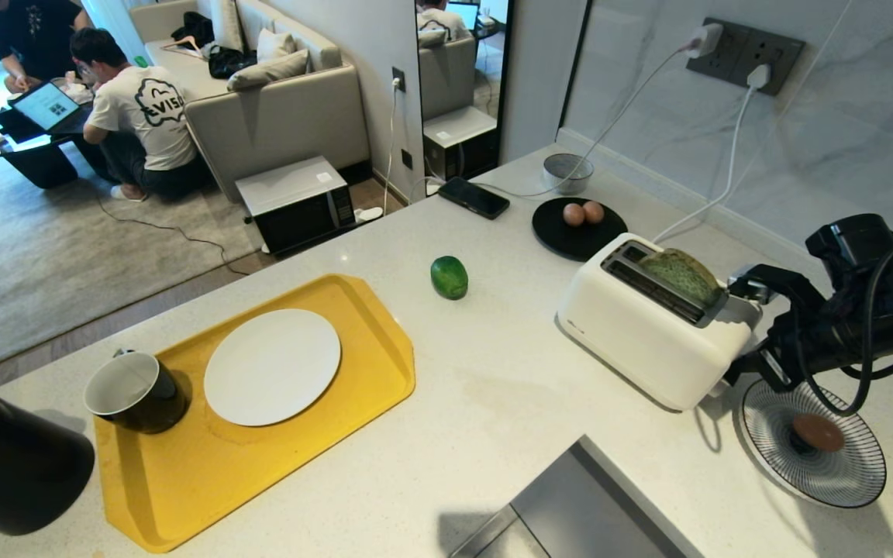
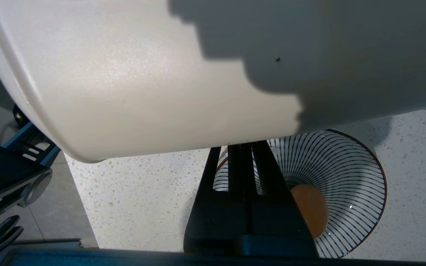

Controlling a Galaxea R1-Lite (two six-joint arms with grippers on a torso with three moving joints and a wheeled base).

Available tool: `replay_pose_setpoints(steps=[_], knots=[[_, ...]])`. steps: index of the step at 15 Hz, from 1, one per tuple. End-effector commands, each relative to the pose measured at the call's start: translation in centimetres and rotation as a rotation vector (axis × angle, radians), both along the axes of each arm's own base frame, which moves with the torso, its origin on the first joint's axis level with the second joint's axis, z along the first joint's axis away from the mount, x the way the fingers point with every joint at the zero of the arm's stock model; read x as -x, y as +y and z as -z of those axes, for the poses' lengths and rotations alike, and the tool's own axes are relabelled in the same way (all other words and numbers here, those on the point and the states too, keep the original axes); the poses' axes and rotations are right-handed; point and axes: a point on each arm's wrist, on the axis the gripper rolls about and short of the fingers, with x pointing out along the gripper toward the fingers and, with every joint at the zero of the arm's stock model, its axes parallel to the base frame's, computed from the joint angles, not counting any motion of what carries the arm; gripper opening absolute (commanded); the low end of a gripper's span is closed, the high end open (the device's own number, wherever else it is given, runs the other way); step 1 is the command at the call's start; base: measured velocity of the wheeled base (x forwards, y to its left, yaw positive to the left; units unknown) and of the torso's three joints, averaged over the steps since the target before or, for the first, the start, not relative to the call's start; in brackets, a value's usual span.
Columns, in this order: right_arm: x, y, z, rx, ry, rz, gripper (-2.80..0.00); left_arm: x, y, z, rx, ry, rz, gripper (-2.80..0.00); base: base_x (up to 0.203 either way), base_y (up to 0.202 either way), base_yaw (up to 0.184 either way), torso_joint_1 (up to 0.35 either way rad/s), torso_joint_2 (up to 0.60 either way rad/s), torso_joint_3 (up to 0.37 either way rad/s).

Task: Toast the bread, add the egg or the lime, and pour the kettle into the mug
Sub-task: Use a bread toaster

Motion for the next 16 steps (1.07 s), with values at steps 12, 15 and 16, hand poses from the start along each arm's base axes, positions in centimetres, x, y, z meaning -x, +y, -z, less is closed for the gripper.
replay_pose_setpoints(steps=[12,15,16], knots=[[0.03,-0.14,0.15,0.002,0.007,0.002,-2.80,-0.01,0.00,-0.01,0.000,0.001,-0.001,-2.80,0.000,0.000,0.000,0.000,0.00,0.000],[0.00,-0.14,0.08,0.002,0.004,0.002,-2.80,-0.01,0.00,-0.01,0.000,0.001,-0.001,-2.80,0.000,0.000,0.000,0.000,0.00,0.000],[0.00,-0.14,0.08,0.002,0.004,0.002,-2.80,-0.01,0.00,-0.01,0.000,0.001,-0.001,-2.80,0.000,0.000,0.000,0.000,0.00,0.000]])
